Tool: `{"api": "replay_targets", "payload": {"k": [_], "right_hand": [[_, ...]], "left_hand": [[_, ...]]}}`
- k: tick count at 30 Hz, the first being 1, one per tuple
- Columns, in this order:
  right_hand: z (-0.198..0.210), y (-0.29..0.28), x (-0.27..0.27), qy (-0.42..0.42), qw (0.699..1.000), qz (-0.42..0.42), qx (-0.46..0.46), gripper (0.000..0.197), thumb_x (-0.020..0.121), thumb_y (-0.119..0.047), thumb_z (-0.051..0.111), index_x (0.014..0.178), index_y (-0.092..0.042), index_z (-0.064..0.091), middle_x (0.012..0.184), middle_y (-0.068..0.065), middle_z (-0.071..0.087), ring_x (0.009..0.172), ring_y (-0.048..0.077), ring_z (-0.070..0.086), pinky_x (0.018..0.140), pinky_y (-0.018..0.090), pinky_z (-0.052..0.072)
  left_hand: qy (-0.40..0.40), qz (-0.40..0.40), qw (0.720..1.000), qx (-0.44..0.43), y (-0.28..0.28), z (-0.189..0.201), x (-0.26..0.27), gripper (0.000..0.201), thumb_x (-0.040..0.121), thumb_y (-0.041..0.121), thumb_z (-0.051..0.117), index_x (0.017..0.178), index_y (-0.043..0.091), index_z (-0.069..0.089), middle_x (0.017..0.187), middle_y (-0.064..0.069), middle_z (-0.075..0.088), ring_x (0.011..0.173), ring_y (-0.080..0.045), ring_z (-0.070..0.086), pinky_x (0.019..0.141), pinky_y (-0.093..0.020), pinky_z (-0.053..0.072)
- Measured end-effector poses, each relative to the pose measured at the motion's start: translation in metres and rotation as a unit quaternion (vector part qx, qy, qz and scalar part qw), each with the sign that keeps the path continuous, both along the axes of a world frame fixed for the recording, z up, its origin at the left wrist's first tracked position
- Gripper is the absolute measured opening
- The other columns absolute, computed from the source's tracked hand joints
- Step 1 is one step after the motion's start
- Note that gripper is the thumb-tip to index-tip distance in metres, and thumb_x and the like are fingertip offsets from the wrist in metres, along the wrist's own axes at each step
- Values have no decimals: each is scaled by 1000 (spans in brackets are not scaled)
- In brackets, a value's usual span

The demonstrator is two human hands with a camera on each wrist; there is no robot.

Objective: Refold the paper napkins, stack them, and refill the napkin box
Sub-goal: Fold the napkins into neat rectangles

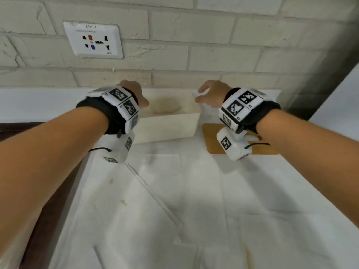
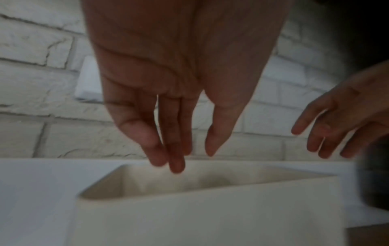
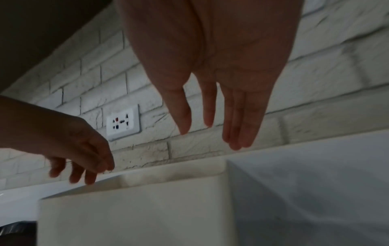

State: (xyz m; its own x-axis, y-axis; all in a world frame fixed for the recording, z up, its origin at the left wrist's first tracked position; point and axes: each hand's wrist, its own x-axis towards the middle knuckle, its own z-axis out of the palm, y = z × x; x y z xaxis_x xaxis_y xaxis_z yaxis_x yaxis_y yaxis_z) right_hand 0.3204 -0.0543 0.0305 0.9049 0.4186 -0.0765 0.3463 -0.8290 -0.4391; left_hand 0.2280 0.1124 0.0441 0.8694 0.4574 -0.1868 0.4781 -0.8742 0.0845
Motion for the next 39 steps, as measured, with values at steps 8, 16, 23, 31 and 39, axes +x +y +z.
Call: {"api": "replay_targets", "payload": {"k": [8,16,23,31,39], "right_hand": [[-31,-156,-67,129,989,0,-70,17,85,-14,65,100,-9,64,84,3,61,64,12,55,64,22,47],[-81,-213,-150,210,959,26,-189,62,69,-43,77,121,-21,50,94,-10,51,91,15,54,85,27,46],[-90,-221,-159,235,963,41,-124,22,76,-24,74,88,-9,63,81,-2,58,70,15,55,59,19,41],[-36,-212,-154,284,927,21,246,14,83,-5,64,84,-17,58,86,0,61,70,7,65,64,17,57],[-38,-131,-138,255,936,-73,231,38,93,-22,54,118,7,52,78,15,63,61,22,63,55,28,57]], "left_hand": [[-26,-86,974,-209,-105,-23,-51,33,92,25,53,113,2,64,115,-8,66,103,-25,61,94,-35,47],[86,-147,951,-257,-186,-66,-84,33,92,27,55,114,4,63,103,-1,64,89,-16,58,81,-27,47],[133,-124,936,-300,-198,-81,-104,38,88,32,62,117,8,60,101,2,62,90,-15,58,73,-20,45],[61,-51,812,-578,-194,-79,-127,45,83,28,67,123,10,55,124,-6,64,107,-16,63,91,-23,50],[-207,131,741,-625,-155,-78,-151,43,90,18,59,126,-4,51,113,-14,64,97,-27,62,84,-34,53]]}}
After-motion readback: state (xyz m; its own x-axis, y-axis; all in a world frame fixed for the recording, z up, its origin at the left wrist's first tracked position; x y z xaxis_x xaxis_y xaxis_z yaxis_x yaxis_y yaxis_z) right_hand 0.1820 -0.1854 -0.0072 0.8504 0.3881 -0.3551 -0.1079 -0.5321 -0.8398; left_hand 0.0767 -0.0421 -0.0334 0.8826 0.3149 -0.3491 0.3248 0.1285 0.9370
